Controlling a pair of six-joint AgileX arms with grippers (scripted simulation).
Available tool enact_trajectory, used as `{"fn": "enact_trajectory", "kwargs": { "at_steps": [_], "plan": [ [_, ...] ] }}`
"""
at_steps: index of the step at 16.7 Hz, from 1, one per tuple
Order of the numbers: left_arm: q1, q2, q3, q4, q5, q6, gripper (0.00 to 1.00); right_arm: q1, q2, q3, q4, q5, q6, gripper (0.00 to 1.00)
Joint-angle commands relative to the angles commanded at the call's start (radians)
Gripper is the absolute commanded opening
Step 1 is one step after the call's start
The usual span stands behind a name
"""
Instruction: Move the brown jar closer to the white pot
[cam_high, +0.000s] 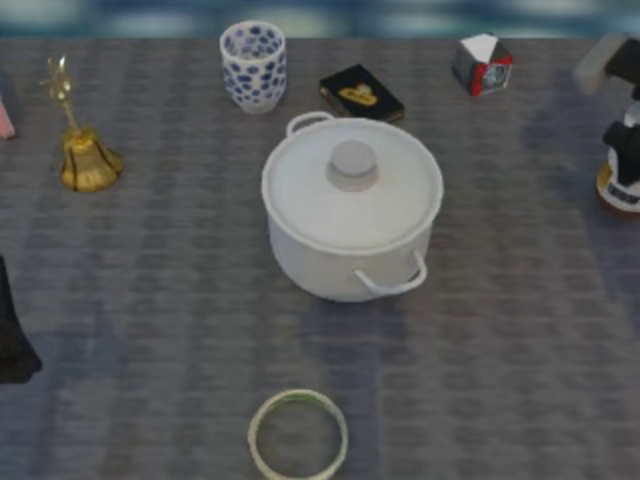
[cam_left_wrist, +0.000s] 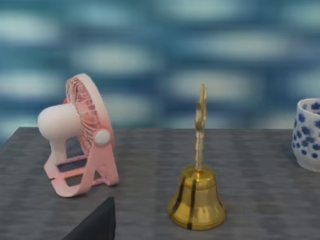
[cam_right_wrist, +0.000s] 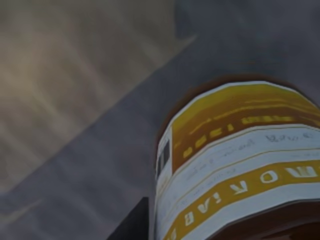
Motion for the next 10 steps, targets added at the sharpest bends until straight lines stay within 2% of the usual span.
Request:
{"fn": "enact_trajectory", "kwargs": {
  "at_steps": [6, 10],
  "plan": [
    [0.000, 0.000, 0.000, 0.000, 0.000, 0.000, 1.00, 0.010, -0.331, -0.251, -0.051, -0.003, 0.001, 0.00],
    [0.000, 0.000, 0.000, 0.000, 0.000, 0.000, 1.00, 0.013, -0.408, -0.326, -0.073, -0.004, 0.000, 0.00]
  ]
}}
